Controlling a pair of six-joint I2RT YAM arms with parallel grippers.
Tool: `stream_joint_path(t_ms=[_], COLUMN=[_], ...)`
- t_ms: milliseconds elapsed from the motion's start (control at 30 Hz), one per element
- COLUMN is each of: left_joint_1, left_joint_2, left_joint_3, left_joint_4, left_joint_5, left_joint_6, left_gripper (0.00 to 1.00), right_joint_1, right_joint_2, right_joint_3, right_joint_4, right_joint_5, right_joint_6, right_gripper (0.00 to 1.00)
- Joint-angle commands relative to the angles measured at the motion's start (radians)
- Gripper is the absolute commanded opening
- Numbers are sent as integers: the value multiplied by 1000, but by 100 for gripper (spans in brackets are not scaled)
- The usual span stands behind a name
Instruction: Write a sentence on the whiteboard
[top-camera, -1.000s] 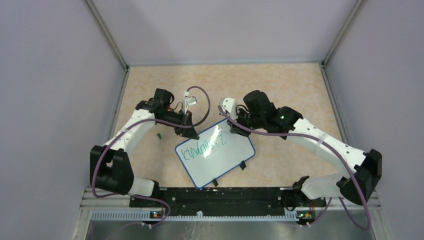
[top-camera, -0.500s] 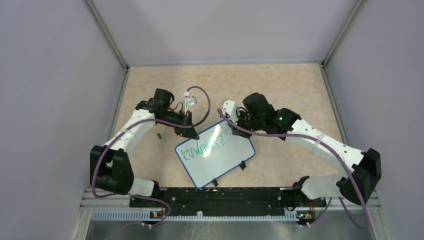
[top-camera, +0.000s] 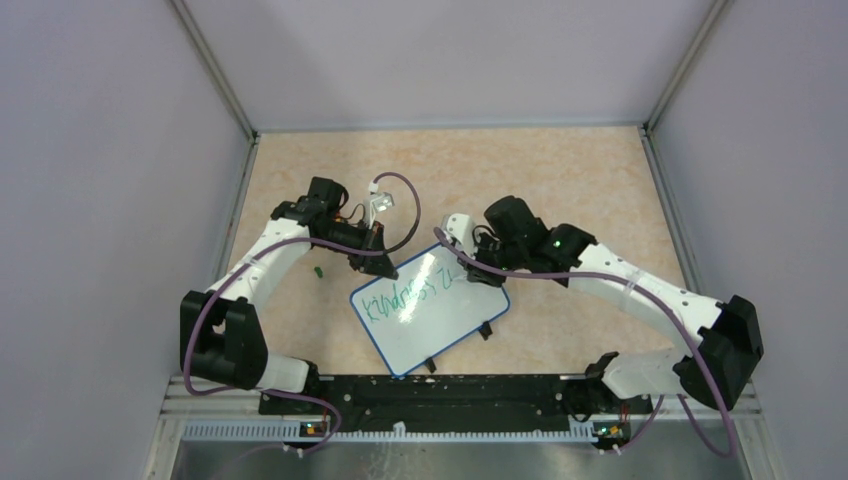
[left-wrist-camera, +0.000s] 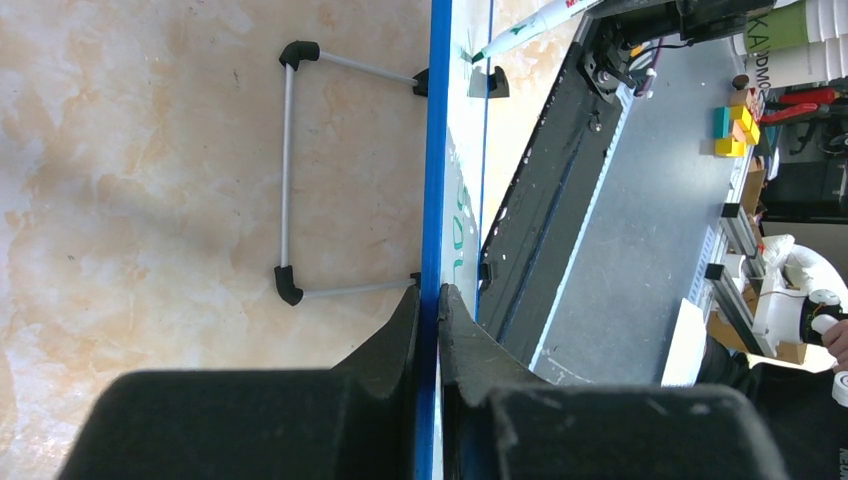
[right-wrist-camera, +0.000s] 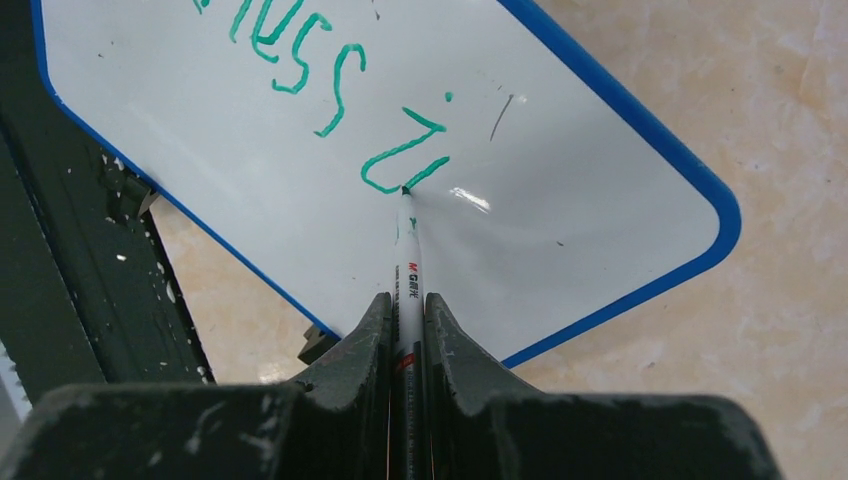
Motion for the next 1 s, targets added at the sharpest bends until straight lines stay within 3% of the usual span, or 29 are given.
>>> stream_joint_path(t_ms=[0, 967], left_joint_1=[-25, -24], left_joint_2=[15, 18], left_joint_3=[-23, -24], left_joint_4=[-7, -6], left_joint_5=[-76, -79], left_joint_6=[8, 6], left_gripper=[0, 0], right_joint_1=[-8, -66], right_joint_2=[-22, 12], right_joint_3=[-30, 67], right_joint_4=[3, 57], right_joint_5=[3, 81], right_joint_6=[-5, 22], right_gripper=[0, 0])
